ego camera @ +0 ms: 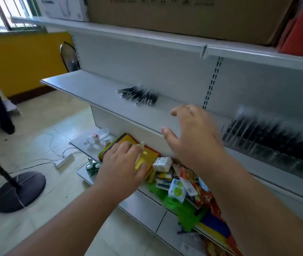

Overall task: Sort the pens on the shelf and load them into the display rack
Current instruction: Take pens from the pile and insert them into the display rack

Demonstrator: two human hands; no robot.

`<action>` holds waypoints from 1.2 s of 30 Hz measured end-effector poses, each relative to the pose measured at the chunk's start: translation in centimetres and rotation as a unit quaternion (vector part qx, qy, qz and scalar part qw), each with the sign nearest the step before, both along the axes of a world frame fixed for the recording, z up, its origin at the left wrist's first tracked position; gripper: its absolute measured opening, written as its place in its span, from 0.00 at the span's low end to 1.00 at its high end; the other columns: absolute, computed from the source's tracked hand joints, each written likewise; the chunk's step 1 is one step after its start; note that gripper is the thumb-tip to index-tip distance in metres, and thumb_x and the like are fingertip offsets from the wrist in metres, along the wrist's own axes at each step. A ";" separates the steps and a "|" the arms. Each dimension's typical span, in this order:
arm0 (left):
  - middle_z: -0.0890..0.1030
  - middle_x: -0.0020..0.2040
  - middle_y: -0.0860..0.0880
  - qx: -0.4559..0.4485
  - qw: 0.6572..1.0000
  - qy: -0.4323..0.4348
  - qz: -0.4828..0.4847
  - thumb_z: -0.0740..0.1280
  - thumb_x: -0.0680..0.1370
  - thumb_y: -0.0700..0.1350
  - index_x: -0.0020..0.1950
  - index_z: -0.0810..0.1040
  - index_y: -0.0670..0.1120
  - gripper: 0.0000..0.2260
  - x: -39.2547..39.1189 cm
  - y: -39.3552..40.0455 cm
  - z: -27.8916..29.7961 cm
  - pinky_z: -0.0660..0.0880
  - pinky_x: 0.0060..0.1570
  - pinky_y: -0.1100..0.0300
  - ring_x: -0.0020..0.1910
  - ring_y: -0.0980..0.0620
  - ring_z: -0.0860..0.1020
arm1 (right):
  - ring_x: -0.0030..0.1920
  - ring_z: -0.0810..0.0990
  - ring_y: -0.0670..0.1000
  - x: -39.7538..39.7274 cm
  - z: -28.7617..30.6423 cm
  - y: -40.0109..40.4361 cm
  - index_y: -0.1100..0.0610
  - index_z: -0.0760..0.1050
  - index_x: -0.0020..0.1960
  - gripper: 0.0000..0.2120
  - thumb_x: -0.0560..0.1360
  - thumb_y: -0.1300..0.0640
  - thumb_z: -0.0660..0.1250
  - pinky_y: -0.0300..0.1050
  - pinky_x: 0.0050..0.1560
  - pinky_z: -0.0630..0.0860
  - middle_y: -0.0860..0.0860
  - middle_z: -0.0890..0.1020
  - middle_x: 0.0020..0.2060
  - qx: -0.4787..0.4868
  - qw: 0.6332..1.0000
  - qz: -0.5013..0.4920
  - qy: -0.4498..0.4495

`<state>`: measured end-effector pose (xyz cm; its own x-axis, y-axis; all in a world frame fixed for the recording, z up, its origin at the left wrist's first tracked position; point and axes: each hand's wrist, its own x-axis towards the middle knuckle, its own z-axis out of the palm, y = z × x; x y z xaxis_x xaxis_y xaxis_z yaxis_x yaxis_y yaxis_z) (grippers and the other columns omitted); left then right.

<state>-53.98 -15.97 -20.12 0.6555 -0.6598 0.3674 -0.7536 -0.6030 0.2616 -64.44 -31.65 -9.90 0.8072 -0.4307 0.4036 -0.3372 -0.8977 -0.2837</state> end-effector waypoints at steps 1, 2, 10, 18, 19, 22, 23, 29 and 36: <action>0.76 0.53 0.53 0.000 1.000 0.005 0.003 0.57 0.74 0.60 0.59 0.77 0.53 0.19 0.9 0.0 -0.3 0.72 0.54 0.51 0.55 0.48 0.75 | 0.60 0.69 0.52 0.9 -0.2 0.0 0.49 0.69 0.65 0.20 0.78 0.41 0.61 0.51 0.61 0.69 0.49 0.72 0.59 0.000 1.000 0.002 0.006; 0.76 0.53 0.54 0.003 1.000 0.008 0.007 0.57 0.74 0.60 0.59 0.77 0.53 0.19 1.6 0.0 -0.5 0.72 0.55 0.51 0.55 0.49 0.75 | 0.60 0.69 0.52 1.8 -0.3 -0.2 0.49 0.69 0.65 0.20 0.78 0.41 0.61 0.50 0.61 0.69 0.49 0.72 0.59 -0.003 1.000 0.004 0.012; 0.75 0.60 0.53 0.053 0.997 0.032 0.046 0.60 0.76 0.59 0.65 0.75 0.54 0.19 8.9 -1.2 -0.3 0.69 0.60 0.51 0.62 0.49 0.72 | 0.60 0.70 0.52 11.0 -0.5 -3.4 0.50 0.70 0.64 0.18 0.78 0.42 0.63 0.51 0.61 0.69 0.50 0.73 0.59 0.008 0.999 0.043 0.004; 0.74 0.61 0.53 0.050 0.996 0.033 0.067 0.62 0.78 0.57 0.66 0.73 0.55 0.18 16.4 -3.3 0.2 0.68 0.60 0.53 0.61 0.50 0.71 | 0.59 0.71 0.53 20.3 -1.8 -5.5 0.51 0.70 0.62 0.18 0.77 0.42 0.64 0.53 0.59 0.71 0.52 0.74 0.59 0.039 0.996 0.071 0.030; 0.74 0.61 0.53 0.049 0.996 0.032 0.061 0.62 0.78 0.58 0.67 0.72 0.55 0.18 17.6 -3.6 0.0 0.68 0.60 0.53 0.61 0.50 0.71 | 0.59 0.71 0.53 21.3 -2.0 -5.6 0.51 0.70 0.61 0.18 0.77 0.42 0.64 0.53 0.58 0.72 0.51 0.74 0.58 0.039 0.996 0.073 0.026; 0.74 0.62 0.54 0.042 0.998 0.033 0.034 0.59 0.78 0.60 0.67 0.71 0.56 0.19 21.7 -4.6 -0.7 0.70 0.62 0.51 0.62 0.50 0.71 | 0.57 0.72 0.53 24.4 -2.8 -6.0 0.51 0.71 0.61 0.18 0.77 0.43 0.64 0.53 0.57 0.73 0.52 0.74 0.57 0.032 0.997 0.058 0.029; 0.74 0.62 0.54 0.037 0.999 0.034 0.021 0.58 0.78 0.60 0.67 0.72 0.56 0.19 23.4 -5.0 -0.8 0.70 0.62 0.51 0.62 0.50 0.71 | 0.57 0.72 0.53 25.5 -3.1 -6.1 0.51 0.70 0.62 0.18 0.77 0.43 0.64 0.53 0.57 0.73 0.52 0.74 0.58 0.032 0.998 0.048 0.029; 0.73 0.64 0.53 0.041 0.995 0.033 -0.079 0.61 0.79 0.58 0.68 0.72 0.54 0.19 34.7 -8.6 -1.1 0.67 0.64 0.52 0.65 0.49 0.69 | 0.54 0.73 0.51 31.9 -4.6 -6.5 0.52 0.72 0.61 0.17 0.76 0.44 0.66 0.49 0.54 0.73 0.51 0.75 0.55 0.042 0.998 -0.044 0.021; 0.77 0.59 0.50 0.023 0.986 0.051 -0.156 0.65 0.77 0.54 0.63 0.76 0.51 0.15 44.2 -11.9 -1.1 0.70 0.58 0.51 0.61 0.46 0.73 | 0.54 0.73 0.50 37.7 -4.7 -5.8 0.52 0.72 0.60 0.16 0.76 0.45 0.67 0.48 0.54 0.72 0.49 0.75 0.54 0.052 0.989 -0.140 0.001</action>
